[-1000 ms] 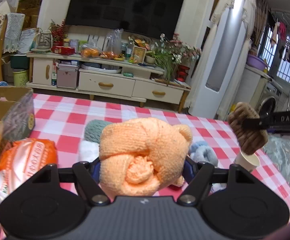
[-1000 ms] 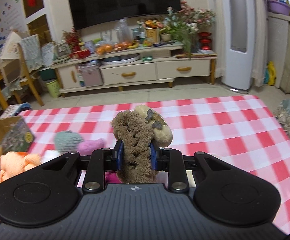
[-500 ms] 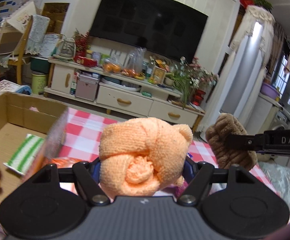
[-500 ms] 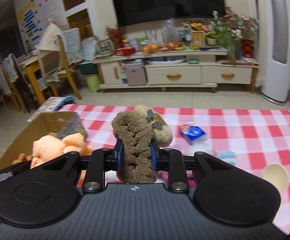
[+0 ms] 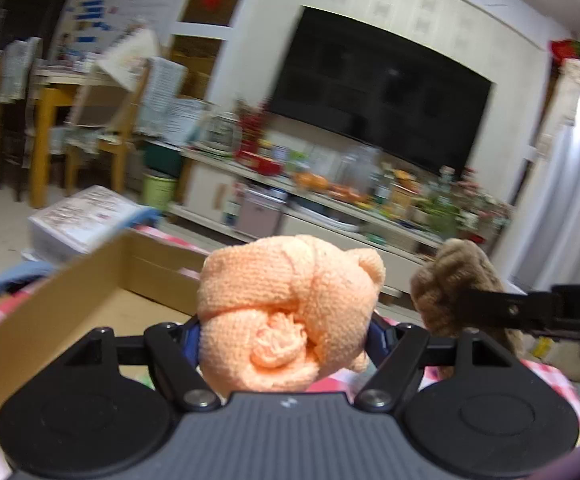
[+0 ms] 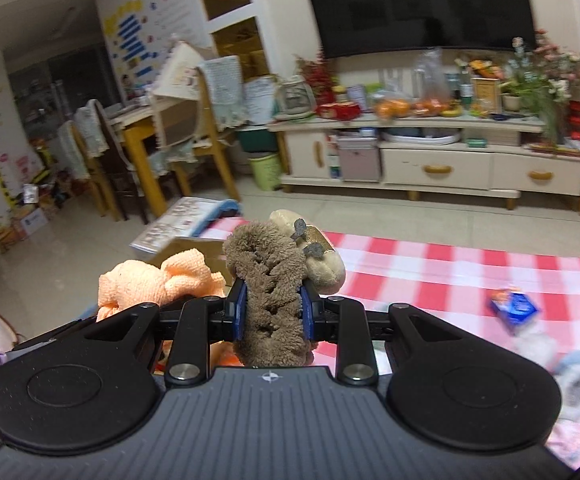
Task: Organize soft objects
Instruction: 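Carry the orange towel into the box with the left tool while the right tool carries the brown ring there, then withdraw both tools from the box back over the table, then grasp the pink knit hat with the left tool while the right tool grasps the white floral baby shoe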
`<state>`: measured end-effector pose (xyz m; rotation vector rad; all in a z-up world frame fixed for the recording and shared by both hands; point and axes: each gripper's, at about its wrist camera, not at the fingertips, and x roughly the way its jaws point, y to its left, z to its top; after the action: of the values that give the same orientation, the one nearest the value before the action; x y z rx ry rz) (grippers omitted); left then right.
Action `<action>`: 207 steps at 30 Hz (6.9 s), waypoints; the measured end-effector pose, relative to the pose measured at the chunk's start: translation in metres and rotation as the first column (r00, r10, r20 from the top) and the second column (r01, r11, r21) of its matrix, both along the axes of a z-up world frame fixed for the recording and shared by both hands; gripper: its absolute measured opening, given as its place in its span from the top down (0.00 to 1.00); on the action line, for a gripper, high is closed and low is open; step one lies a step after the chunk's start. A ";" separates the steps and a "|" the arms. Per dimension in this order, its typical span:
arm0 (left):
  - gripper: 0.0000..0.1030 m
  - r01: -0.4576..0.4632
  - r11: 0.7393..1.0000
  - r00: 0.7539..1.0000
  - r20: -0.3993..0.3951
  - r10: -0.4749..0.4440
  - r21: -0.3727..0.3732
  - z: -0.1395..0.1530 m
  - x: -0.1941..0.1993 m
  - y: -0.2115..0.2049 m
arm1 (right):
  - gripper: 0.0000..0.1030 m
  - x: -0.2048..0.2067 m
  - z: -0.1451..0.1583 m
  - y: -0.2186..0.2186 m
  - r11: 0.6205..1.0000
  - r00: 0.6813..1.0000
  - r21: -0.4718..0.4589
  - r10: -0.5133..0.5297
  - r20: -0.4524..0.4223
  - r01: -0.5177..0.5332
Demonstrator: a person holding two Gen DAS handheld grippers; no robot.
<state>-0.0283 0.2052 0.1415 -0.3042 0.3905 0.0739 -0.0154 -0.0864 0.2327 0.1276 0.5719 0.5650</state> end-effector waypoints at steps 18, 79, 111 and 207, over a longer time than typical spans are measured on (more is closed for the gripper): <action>0.28 -0.311 0.950 0.928 -0.222 0.299 -0.021 -0.032 0.023 0.102 | 0.60 0.048 -0.047 0.109 0.986 0.983 0.079 0.152 -0.105 -0.144; 0.03 0.019 0.975 0.992 -0.128 0.010 0.221 -0.017 0.021 -0.062 | 0.00 -0.088 -0.061 -0.050 0.904 0.896 0.020 -0.426 0.124 0.427; 0.01 0.364 0.894 0.929 -0.161 -0.332 0.261 -0.042 0.004 -0.172 | 0.00 -0.093 -0.098 -0.088 0.786 0.790 -0.079 -0.611 0.045 0.613; 0.61 0.438 0.885 0.829 -0.309 -0.466 -0.160 -0.081 0.023 -0.166 | 0.35 -0.075 -0.125 -0.086 0.908 0.893 -0.005 -0.414 -0.176 0.420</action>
<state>-0.0052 0.0388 0.0604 -0.2736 0.8050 -0.3655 -0.0902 -0.1720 0.1079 0.3257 0.6819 0.1430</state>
